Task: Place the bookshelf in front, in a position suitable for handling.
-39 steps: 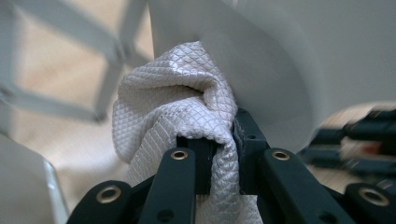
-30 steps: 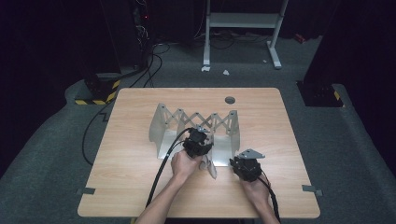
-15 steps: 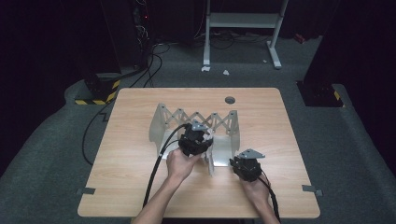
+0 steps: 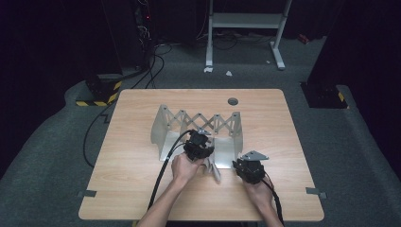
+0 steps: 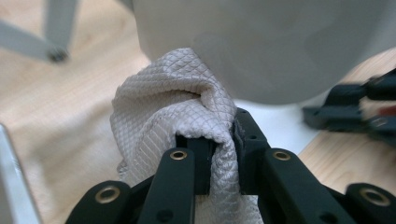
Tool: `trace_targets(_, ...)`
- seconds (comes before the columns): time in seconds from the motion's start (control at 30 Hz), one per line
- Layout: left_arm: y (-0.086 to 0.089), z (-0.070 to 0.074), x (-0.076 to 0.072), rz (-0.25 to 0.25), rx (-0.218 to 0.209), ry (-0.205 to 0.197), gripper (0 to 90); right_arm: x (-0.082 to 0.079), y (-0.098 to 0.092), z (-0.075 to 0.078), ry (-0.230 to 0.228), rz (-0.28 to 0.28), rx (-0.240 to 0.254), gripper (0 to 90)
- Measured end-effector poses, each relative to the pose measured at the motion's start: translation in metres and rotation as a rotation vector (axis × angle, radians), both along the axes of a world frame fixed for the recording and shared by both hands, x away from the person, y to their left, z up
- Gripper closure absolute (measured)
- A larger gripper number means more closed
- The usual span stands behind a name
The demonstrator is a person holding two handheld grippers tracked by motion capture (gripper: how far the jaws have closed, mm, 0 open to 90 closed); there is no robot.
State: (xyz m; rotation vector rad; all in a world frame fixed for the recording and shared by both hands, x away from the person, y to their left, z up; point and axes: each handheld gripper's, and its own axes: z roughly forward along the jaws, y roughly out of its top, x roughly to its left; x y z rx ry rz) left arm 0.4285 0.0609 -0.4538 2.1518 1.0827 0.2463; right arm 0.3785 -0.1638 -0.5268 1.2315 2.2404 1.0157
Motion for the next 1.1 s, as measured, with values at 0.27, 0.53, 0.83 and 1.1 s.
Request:
trace_targets(0.27, 0.003, 0.018, -0.001, -0.027, 0.036, -0.035, 78.7, 0.000, 0.000, 0.000, 0.000, 0.001, 0.000, 75.6)
trace_targets(0.53, 0.013, 0.008, 0.005, 0.022, 0.062, -0.026, 79.0, 0.000, 0.000, 0.000, 0.000, 0.003, 0.000, 75.7)
trace_targets(0.83, 0.026, -0.023, 0.022, 0.140, 0.221, -0.029, 79.9, 0.000, 0.000, 0.000, 0.001, 0.004, 0.002, 75.8)
trace_targets(1.1, 0.030, 0.018, 0.016, 0.167, 0.233, -0.149, 79.9, 0.000, 0.001, 0.000, -0.001, 0.006, -0.001, 76.1)
